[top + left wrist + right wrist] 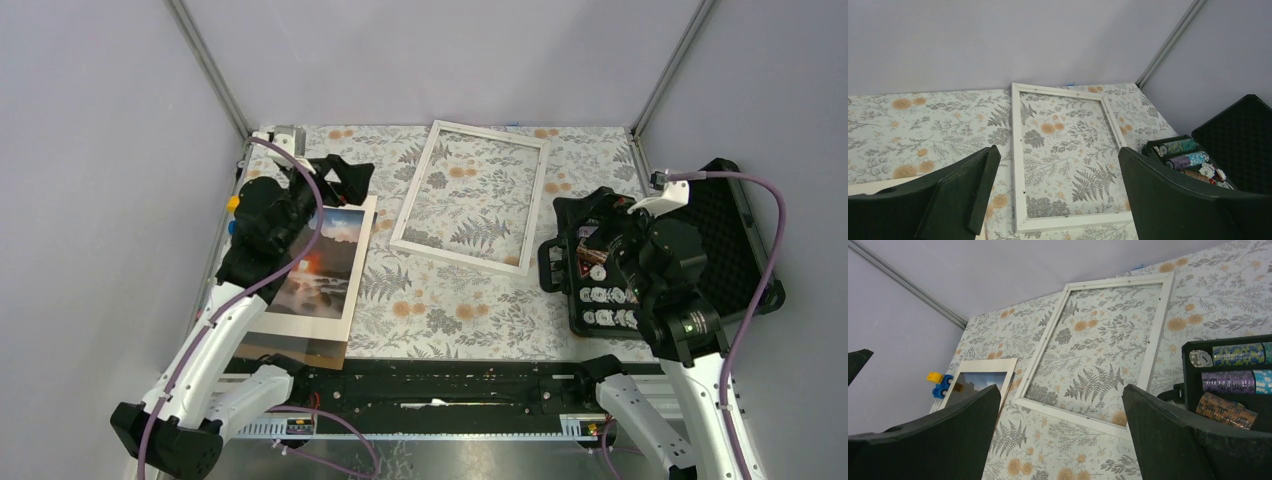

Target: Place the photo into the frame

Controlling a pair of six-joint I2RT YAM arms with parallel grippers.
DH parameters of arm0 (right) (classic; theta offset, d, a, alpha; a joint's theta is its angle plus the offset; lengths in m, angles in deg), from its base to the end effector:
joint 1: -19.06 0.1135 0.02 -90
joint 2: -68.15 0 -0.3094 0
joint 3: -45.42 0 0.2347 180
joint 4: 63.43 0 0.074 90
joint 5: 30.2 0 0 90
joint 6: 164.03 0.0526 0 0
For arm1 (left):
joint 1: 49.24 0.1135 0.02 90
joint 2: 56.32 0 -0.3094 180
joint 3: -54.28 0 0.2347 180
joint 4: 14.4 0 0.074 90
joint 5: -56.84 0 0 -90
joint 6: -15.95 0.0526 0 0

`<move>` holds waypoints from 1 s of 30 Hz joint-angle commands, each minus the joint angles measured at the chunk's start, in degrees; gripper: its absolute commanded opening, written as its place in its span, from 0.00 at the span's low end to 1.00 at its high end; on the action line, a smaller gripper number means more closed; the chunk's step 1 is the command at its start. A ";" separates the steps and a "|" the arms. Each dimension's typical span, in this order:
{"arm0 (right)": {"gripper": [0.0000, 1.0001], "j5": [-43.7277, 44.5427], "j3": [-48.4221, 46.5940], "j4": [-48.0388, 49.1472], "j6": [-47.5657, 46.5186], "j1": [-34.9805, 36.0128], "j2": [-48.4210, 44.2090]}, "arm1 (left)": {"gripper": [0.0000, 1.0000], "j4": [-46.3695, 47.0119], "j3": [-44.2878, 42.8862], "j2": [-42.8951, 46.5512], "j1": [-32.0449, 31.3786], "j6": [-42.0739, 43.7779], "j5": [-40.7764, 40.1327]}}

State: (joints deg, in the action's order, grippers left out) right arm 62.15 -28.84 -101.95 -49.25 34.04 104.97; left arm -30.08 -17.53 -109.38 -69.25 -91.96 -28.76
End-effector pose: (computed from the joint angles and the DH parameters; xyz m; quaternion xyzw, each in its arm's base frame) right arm 0.0829 0.0199 0.4392 0.0753 0.7098 0.2244 0.6635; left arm 0.1702 -0.0663 0.4430 0.0405 0.6868 -0.2606 0.6773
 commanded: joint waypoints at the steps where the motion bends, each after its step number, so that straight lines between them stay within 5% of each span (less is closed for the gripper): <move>1: 1.00 -0.15 0.45 1.38 1.64 -0.22 1.36 | 0.99 0.95 -3.45 0.18 -1.78 1.02 -2.19; 10: 1.00 -4.44 5.71 2.44 9.29 -0.22 6.49 | 0.99 -2.22 -4.50 -1.27 -5.36 2.79 -6.88; 17: 1.00 -16.44 17.29 19.27 20.20 1.31 13.80 | 0.99 -10.66 -5.10 -3.87 -7.32 3.16 -13.22; 24: 1.00 -17.27 21.38 30.60 24.24 9.01 23.68 | 0.99 -19.21 -2.12 -3.39 -7.32 -0.79 -12.97; 30: 1.00 -14.73 21.04 26.09 19.63 9.62 28.37 | 0.99 -23.91 -0.05 -6.21 -7.32 -6.22 -6.52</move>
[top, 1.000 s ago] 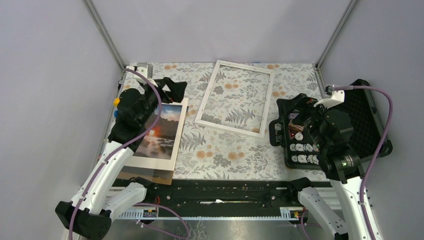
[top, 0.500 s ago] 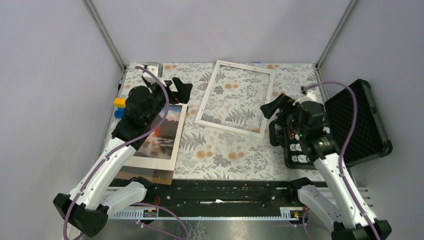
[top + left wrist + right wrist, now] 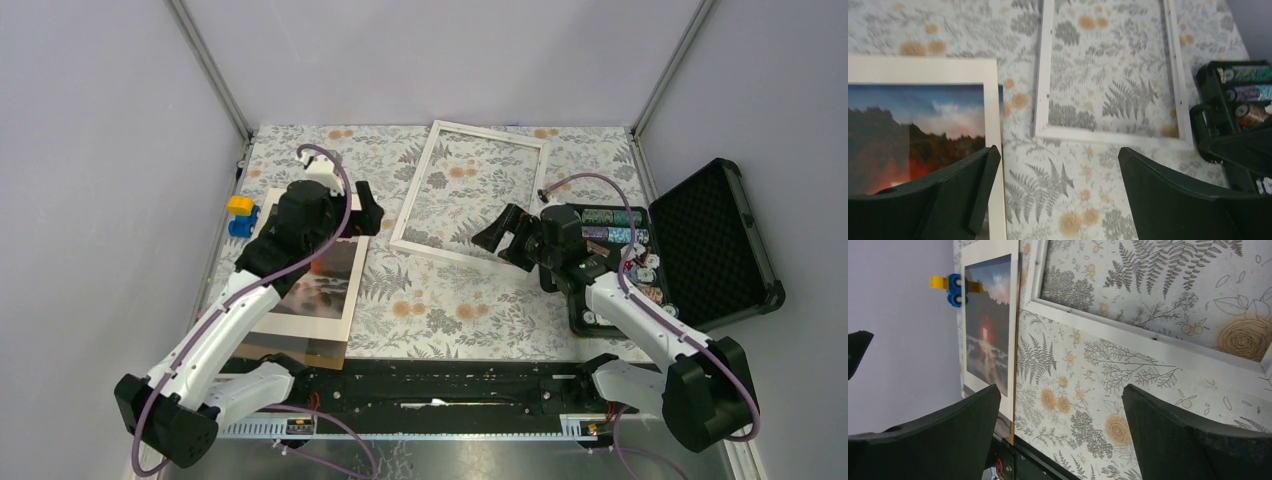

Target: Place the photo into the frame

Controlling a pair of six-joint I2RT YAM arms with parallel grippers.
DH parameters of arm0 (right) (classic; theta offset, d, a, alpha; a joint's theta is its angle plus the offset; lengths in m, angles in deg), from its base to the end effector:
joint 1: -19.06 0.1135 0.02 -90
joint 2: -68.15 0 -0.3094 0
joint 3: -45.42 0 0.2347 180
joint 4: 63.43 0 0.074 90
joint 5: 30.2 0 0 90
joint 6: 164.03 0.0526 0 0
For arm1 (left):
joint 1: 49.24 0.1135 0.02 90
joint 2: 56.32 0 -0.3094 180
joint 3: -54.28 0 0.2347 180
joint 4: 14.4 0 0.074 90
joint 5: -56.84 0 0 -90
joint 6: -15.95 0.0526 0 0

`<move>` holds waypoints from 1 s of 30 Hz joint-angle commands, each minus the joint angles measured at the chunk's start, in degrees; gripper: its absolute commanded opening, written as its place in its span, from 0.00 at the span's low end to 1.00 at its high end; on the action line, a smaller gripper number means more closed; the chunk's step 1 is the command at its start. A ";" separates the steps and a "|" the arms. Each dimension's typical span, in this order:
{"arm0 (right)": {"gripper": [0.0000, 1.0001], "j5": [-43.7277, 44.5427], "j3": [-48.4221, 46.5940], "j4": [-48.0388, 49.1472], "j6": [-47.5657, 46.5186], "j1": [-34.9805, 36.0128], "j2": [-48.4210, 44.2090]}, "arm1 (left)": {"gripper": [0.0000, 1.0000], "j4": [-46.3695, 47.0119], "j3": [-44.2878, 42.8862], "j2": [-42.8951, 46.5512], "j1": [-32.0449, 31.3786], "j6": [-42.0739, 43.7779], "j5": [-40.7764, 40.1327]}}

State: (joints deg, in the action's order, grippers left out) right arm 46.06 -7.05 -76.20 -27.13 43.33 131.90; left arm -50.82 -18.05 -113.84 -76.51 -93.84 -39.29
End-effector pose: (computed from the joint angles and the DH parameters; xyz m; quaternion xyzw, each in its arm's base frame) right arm 0.2023 0.1049 0.2941 0.0996 0.8295 0.3961 0.3811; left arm 0.1787 -0.0858 0.3880 0.0239 0.8261 -0.1835 0.5322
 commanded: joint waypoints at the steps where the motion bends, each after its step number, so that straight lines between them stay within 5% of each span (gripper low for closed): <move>1: 1.00 2.80 -1.46 -2.36 -4.21 0.33 1.73 | 0.99 -3.57 0.03 -3.35 -0.07 -5.12 5.36; 10: 1.00 20.53 -9.36 -24.27 -13.72 0.17 4.33 | 0.99 -10.87 -15.56 -28.39 -0.11 -6.08 9.77; 17: 1.00 24.51 -13.57 -26.48 -11.47 -1.21 9.51 | 0.99 -17.70 -30.48 -43.86 -0.24 -2.88 5.00; 25: 0.90 28.96 -21.74 -26.85 -10.88 -3.78 22.70 | 0.99 -14.96 -29.46 -46.22 -0.16 -0.65 2.46; 30: 0.72 29.81 -27.08 -27.48 -11.22 -5.79 32.17 | 0.99 -14.11 -28.21 -46.18 0.01 0.95 2.41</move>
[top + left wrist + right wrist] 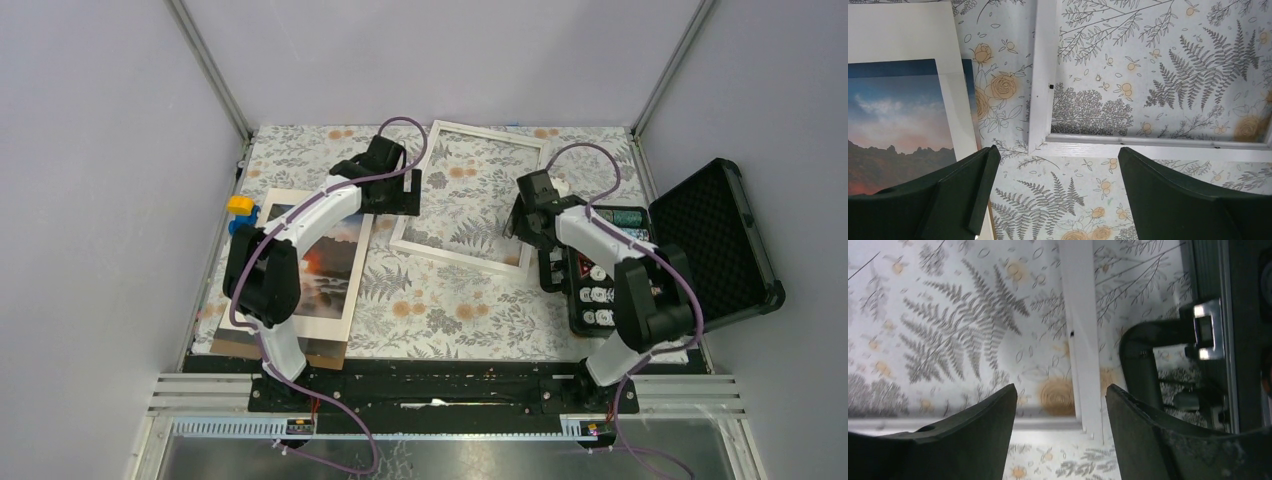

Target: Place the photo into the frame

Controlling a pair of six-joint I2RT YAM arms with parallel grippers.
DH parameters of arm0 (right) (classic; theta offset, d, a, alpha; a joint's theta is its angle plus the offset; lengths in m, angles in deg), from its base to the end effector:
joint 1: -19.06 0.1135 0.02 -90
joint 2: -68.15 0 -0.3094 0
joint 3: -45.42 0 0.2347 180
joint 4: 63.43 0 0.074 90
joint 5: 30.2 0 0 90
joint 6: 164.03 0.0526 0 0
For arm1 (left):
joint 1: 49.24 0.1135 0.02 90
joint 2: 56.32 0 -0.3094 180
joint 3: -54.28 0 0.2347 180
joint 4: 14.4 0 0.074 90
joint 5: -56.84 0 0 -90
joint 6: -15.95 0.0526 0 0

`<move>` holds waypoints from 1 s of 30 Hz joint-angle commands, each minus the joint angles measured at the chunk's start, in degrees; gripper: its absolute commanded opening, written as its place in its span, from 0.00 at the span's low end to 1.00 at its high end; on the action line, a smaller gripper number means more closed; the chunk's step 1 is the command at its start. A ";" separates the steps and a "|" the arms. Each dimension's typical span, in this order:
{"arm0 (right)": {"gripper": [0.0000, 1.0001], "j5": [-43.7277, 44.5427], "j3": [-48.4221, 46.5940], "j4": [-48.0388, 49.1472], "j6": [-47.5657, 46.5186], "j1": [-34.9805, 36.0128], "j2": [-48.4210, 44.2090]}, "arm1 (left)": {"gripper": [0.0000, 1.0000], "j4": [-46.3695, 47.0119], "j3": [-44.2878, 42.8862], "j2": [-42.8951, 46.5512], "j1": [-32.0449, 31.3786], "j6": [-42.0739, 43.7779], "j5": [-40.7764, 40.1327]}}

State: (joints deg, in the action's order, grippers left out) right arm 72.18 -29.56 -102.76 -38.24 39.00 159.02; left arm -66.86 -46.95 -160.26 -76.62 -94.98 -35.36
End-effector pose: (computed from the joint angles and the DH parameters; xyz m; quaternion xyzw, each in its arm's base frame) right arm 0.3065 0.0992 0.2556 0.1627 0.9352 0.0479 0.3108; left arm 0.3572 -0.1827 0.2988 0.0479 0.9528 -0.1057 0.2805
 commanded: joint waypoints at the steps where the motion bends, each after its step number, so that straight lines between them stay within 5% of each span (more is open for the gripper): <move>1: 0.72 4.02 -5.29 -0.89 -0.33 -1.67 6.48 | 0.99 2.63 1.53 0.76 0.25 2.19 -1.17; 9: 0.64 4.93 -9.62 -1.65 -2.61 -3.21 12.61 | 0.99 4.60 5.22 5.33 0.66 1.73 1.92; 11: 0.53 3.83 -9.53 -1.46 -2.57 -3.36 12.66 | 0.99 4.74 5.65 5.94 0.66 1.69 3.44; 30: 0.40 5.02 -10.14 -1.06 -3.45 -3.57 14.43 | 0.99 4.88 6.17 6.12 0.66 1.59 4.92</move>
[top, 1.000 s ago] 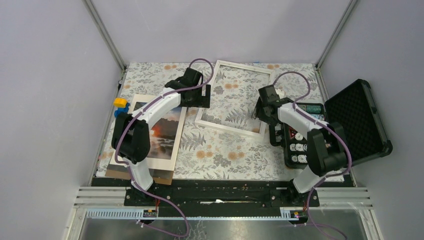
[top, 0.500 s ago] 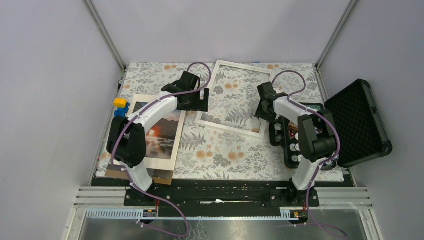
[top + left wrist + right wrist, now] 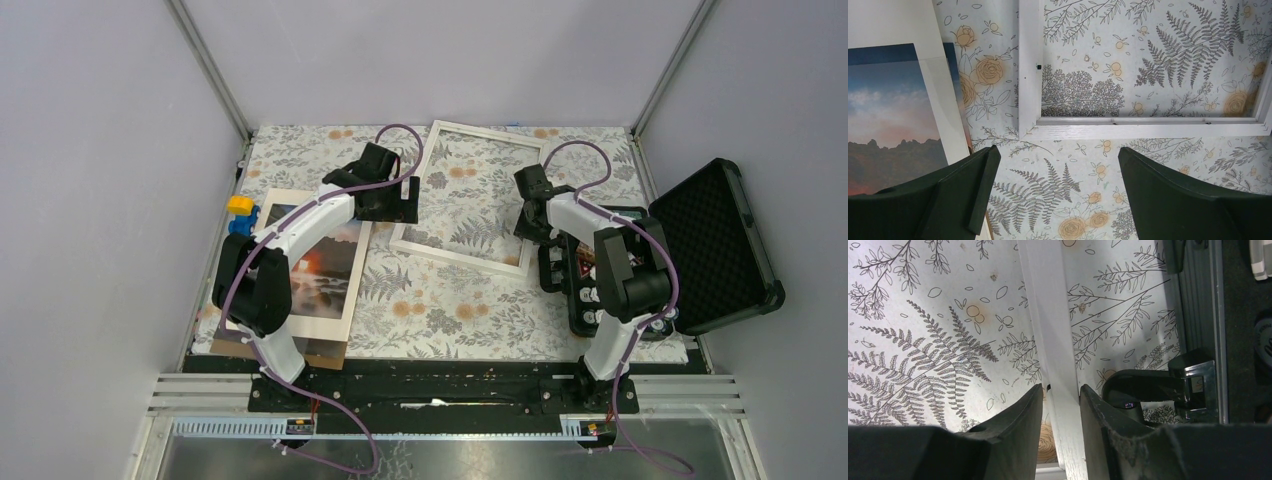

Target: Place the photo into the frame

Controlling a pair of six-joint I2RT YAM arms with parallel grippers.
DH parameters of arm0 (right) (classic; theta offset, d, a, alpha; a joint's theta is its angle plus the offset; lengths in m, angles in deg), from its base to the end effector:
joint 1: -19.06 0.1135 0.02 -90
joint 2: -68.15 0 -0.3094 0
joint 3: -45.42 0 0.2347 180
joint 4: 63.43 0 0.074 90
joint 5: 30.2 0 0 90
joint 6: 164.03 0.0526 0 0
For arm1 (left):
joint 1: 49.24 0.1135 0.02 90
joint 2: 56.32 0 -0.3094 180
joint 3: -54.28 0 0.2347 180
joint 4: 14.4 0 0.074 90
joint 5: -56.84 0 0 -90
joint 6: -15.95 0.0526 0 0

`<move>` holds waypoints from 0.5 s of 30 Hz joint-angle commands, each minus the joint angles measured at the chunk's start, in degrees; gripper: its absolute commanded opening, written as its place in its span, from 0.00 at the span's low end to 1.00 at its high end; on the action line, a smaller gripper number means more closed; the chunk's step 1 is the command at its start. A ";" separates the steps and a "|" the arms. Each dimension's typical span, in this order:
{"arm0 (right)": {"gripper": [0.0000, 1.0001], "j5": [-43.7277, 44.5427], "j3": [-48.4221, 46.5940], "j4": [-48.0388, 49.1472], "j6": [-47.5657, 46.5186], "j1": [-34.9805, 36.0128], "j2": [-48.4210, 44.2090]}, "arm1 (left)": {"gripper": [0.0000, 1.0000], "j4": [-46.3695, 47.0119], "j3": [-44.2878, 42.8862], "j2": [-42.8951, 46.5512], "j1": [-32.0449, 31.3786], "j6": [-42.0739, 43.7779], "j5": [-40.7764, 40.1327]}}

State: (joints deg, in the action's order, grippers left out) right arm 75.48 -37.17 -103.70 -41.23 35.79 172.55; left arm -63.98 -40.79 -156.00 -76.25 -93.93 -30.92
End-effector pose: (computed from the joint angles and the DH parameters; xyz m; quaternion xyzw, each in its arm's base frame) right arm 0.3615 0.0938 0.2158 0.1670 0.9474 -0.0201 0.2725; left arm 0.3376 -0.1744 0.2970 0.0652 0.9492 -0.1394 0.2746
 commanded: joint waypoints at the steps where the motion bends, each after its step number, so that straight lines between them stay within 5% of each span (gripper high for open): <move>1: 0.39 1.72 -2.51 -0.08 -0.40 -0.47 0.94 | 0.99 2.05 0.00 1.87 0.33 0.54 0.41; 7: 0.30 1.15 -2.24 0.52 -0.86 -0.95 1.27 | 0.99 2.01 0.11 1.57 0.29 0.63 0.07; 11: 0.00 -0.21 -1.78 1.03 -2.33 -1.17 1.01 | 0.99 2.01 0.10 1.49 0.29 0.72 -0.19; 15: 0.00 -3.59 -0.28 3.23 -6.01 -1.25 -0.37 | 0.99 2.05 0.18 1.46 0.31 0.72 -0.23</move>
State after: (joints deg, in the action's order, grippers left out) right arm 74.63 -37.62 -103.87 -44.05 35.20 173.03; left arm -63.83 -40.72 -156.00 -76.25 -93.91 -30.97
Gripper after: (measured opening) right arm 0.325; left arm 0.988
